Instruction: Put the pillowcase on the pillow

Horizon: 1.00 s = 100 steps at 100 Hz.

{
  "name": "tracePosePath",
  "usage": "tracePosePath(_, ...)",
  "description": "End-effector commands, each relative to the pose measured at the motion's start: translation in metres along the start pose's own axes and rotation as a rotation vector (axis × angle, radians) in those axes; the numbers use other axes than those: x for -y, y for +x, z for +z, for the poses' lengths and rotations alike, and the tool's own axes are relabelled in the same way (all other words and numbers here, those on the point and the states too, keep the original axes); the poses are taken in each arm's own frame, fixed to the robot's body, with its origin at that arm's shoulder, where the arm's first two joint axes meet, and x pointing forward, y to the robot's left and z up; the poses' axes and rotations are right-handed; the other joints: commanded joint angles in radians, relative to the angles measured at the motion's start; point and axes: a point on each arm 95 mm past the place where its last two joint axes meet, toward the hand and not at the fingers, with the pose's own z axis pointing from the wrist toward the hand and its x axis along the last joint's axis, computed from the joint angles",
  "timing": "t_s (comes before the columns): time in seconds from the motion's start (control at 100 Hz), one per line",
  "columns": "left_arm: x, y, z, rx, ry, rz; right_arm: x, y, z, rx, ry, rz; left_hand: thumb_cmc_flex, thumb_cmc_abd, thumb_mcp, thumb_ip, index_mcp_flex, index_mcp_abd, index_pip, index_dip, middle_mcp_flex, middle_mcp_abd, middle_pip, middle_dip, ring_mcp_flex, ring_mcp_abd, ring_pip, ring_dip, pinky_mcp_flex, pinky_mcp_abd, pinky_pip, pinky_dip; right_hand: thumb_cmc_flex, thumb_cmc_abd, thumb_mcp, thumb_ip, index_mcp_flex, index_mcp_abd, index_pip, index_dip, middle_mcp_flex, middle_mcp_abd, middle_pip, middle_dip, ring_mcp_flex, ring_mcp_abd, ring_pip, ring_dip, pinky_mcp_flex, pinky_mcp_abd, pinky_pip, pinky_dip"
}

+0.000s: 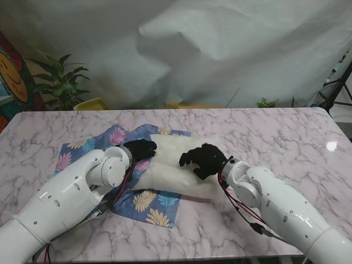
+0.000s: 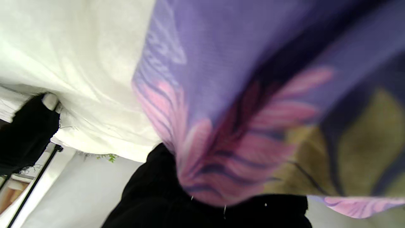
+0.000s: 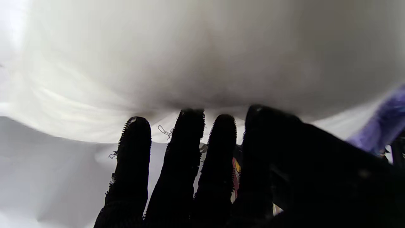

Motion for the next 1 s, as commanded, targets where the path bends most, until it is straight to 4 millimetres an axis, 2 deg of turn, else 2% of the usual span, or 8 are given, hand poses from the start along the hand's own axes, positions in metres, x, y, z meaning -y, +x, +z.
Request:
tracePosePath(0.0,-0.005,0.012,0.005,-0.031,-0.004,0.003,0.011,0.017,-0.002,-0.035,0.003,0.048,0.082,-0.024,0.052,-0.007,0.001,-0.015,0.009,0.007,0.011,-0.029,0.021,0.014,0.051,-0.078,0.067,0.028,0.023,-0.044,0.074,0.036,-0.034,-0.027,-0.014,-0.004,0.036,-0.047,0.014,0.026,0.042,-0.021,-0.012,-0.003,0.060,-0.023,0.009,0.031,0.004,0.036,0.021,-0.011)
tracePosePath(0.15,0.000,0.023,0.012,-0.092,0.054,0.030,0.012,0.034,-0.009,-0.064,-0.002,0.117,0.082,-0.059,0.096,-0.012,0.005,-0.026,0.042,0.018,0.022,-0.042,0.045,0.024,0.050,-0.131,0.081,0.047,-0.002,-0.087,0.076,0.029,-0.044,-0.011,-0.043,-0.004,0.112,-0.045,0.022,0.040,0.113,-0.004,-0.005,-0.001,0.133,0.017,0.027,0.075,0.030,0.077,0.045,-0.003)
tracePosePath(0.19,0.002,0.026,0.014,-0.108,0.067,0.052,0.013,0.038,-0.011,-0.073,0.003,0.142,0.082,-0.067,0.107,-0.012,0.005,-0.029,0.049,0.016,0.023,-0.047,0.048,0.025,0.048,-0.140,0.077,0.047,-0.012,-0.094,0.068,0.024,-0.039,-0.006,-0.056,-0.028,0.135,-0.042,0.018,0.040,0.137,0.005,-0.006,-0.002,0.154,0.027,0.033,0.094,0.048,0.085,0.058,0.006)
tracePosePath(0.38,0.012,0.041,0.030,-0.223,0.107,0.112,0.018,0.052,-0.020,-0.085,0.014,0.291,0.082,-0.110,0.132,0.001,0.004,-0.067,0.110,0.002,0.048,-0.106,0.070,0.030,0.060,-0.179,0.052,0.041,-0.032,-0.130,0.033,0.001,-0.006,0.013,-0.109,-0.128,0.187,-0.008,0.099,-0.115,0.186,0.074,0.016,0.005,0.239,0.090,0.082,0.152,0.204,0.093,0.153,0.060)
tracePosePath(0.67,0.019,0.073,0.055,-0.378,0.166,0.129,0.021,0.071,-0.018,-0.146,-0.005,0.476,0.082,-0.187,0.231,-0.002,0.022,-0.146,0.291,-0.032,0.140,-0.186,0.116,0.033,0.148,-0.245,0.053,0.033,-0.019,-0.185,0.059,-0.006,0.052,0.088,-0.208,-0.140,0.188,0.039,0.142,-0.172,0.186,0.131,0.038,0.009,0.263,0.104,0.111,0.173,0.335,0.091,0.208,0.062)
tracePosePath(0.85,0.021,0.087,0.061,-0.424,0.196,0.124,0.018,0.083,-0.014,-0.219,-0.068,0.539,0.076,-0.191,0.229,-0.008,0.009,-0.143,0.308,-0.044,0.131,-0.182,0.118,0.032,0.143,-0.246,0.048,0.032,-0.021,-0.195,0.059,-0.008,-0.001,0.126,-0.223,-0.140,0.181,0.051,0.131,-0.181,0.171,0.132,0.048,0.014,0.251,0.096,0.106,0.172,0.319,0.090,0.195,0.045)
tracePosePath(0.92,0.025,0.089,0.054,-0.411,0.223,0.136,0.010,0.078,-0.017,-0.183,-0.130,0.527,0.071,-0.168,0.149,-0.019,-0.015,-0.130,0.301,-0.074,0.090,-0.159,0.108,0.022,0.100,-0.224,0.043,0.032,-0.042,-0.176,0.044,-0.015,-0.064,0.151,-0.218,-0.130,0.177,0.053,0.107,-0.176,0.158,0.125,0.042,0.012,0.217,0.090,0.084,0.164,0.249,0.097,0.165,0.034)
tracePosePath(0.99,0.031,0.088,0.039,-0.376,0.258,0.153,0.002,0.066,-0.023,-0.117,-0.197,0.472,0.016,-0.118,0.012,-0.004,-0.034,-0.114,0.262,-0.081,0.033,-0.125,0.084,0.014,0.042,-0.193,0.036,0.035,-0.068,-0.154,0.027,-0.022,-0.132,0.176,-0.208,-0.110,0.177,0.055,0.072,-0.154,0.147,0.116,0.029,0.008,0.180,0.087,0.062,0.155,0.183,0.104,0.134,0.033)
